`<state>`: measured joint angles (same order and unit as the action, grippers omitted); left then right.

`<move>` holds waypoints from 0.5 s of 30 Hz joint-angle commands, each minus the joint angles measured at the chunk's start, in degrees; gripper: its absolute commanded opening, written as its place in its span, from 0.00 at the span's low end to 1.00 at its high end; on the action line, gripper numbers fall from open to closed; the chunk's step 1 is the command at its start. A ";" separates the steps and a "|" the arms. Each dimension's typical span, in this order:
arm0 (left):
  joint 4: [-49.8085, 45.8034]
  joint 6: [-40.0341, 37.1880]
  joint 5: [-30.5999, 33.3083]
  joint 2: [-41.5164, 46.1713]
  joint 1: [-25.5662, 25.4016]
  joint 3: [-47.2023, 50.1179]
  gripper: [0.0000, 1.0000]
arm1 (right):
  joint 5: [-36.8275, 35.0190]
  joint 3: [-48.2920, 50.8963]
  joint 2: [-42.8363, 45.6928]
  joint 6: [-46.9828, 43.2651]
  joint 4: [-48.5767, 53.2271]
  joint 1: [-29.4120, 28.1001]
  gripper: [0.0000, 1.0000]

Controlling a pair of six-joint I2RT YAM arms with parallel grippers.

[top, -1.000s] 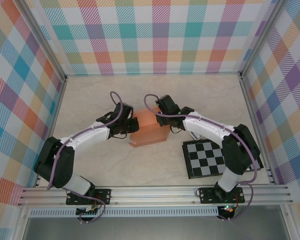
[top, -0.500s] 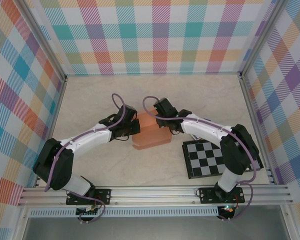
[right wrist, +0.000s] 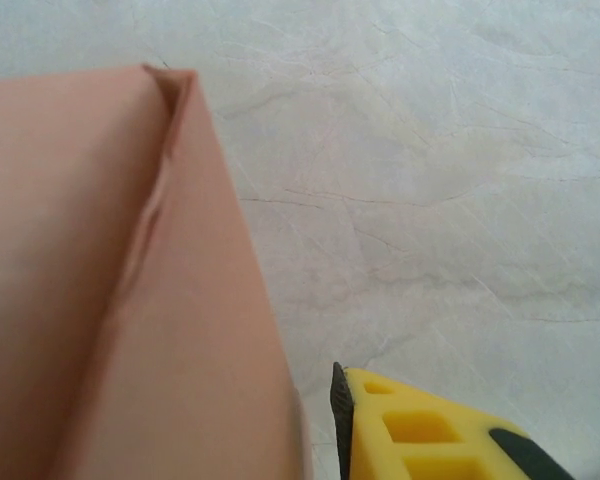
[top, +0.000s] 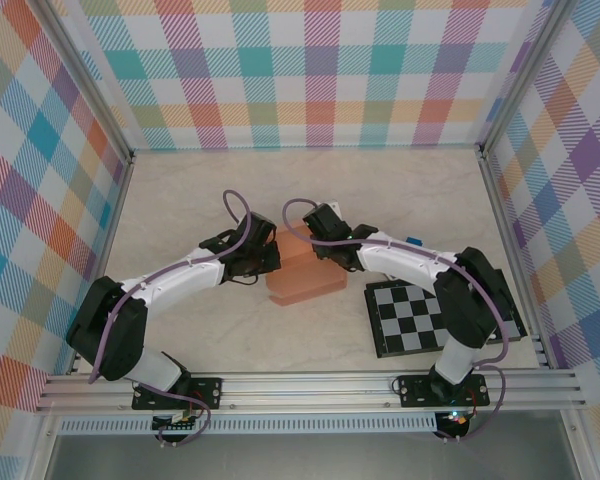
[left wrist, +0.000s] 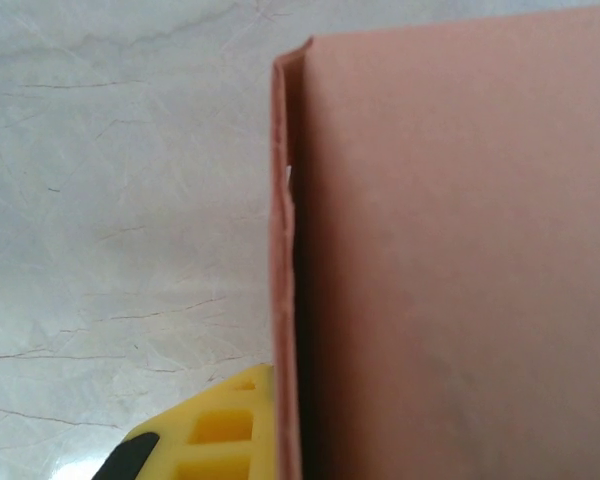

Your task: Fold the paper box

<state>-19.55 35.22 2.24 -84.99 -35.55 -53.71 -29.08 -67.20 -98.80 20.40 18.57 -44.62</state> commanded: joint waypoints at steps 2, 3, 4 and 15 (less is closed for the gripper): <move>-1.23 2.02 0.98 2.41 -0.47 -1.35 0.00 | -3.83 1.14 -1.71 1.69 1.32 1.03 0.16; -1.32 2.04 1.10 2.45 -0.49 -1.31 0.00 | -3.96 1.28 -1.66 1.97 1.30 1.11 0.13; -1.33 2.04 1.16 2.54 -0.52 -1.33 0.00 | -4.12 1.28 -1.82 1.91 1.30 1.12 0.12; -2.53 2.72 2.00 1.99 -0.53 -2.11 0.00 | -4.47 -0.42 -4.03 2.90 2.73 1.20 0.14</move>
<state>-20.86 36.42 3.05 -84.99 -35.88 -53.87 -29.12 -67.72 -101.25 22.09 17.93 -44.71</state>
